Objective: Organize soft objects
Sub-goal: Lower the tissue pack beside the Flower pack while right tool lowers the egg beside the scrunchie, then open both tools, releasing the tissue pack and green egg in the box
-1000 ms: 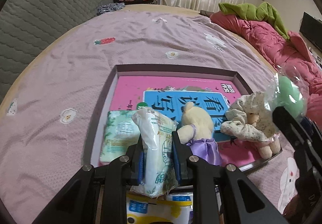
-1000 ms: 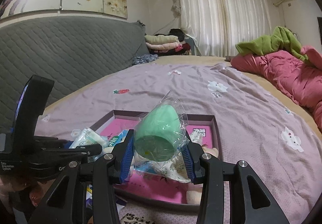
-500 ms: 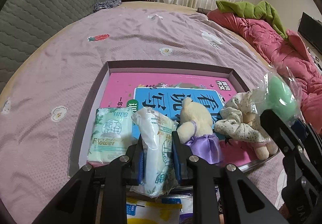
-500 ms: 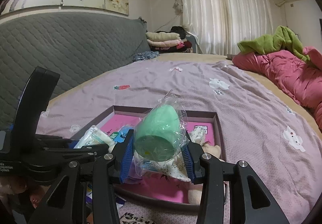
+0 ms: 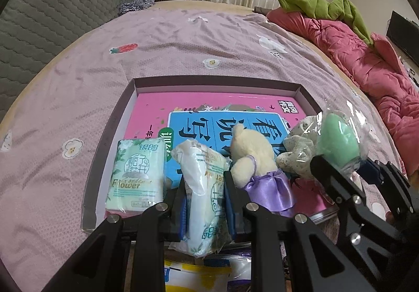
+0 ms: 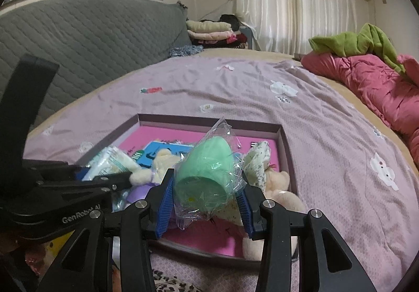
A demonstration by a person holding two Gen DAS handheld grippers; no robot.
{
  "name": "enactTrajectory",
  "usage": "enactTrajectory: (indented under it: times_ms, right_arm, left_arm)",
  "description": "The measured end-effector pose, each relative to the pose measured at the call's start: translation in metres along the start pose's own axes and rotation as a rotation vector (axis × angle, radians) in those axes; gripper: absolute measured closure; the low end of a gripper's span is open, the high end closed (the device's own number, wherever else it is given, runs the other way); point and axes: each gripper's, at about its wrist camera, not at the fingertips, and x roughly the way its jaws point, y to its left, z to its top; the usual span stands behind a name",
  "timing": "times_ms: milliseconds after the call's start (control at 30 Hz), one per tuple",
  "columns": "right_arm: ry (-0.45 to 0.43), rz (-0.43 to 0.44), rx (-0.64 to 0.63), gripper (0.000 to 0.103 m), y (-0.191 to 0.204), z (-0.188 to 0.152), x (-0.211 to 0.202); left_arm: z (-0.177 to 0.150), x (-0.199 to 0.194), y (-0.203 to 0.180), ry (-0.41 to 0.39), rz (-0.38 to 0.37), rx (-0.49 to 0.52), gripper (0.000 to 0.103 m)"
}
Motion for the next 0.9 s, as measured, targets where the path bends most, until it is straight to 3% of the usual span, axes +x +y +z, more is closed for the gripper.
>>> enactTrajectory:
  times_ms: [233,900]
  right_arm:
    - [0.064,-0.013,-0.012,0.058,0.001,-0.005,0.013]
    - [0.123,-0.017,-0.032,0.057,0.007,-0.014,0.021]
  left_arm:
    - [-0.002,-0.002,-0.009,-0.009,0.036,0.061,0.080]
    - [-0.001,0.001,-0.001,0.006,0.002,0.023,0.079]
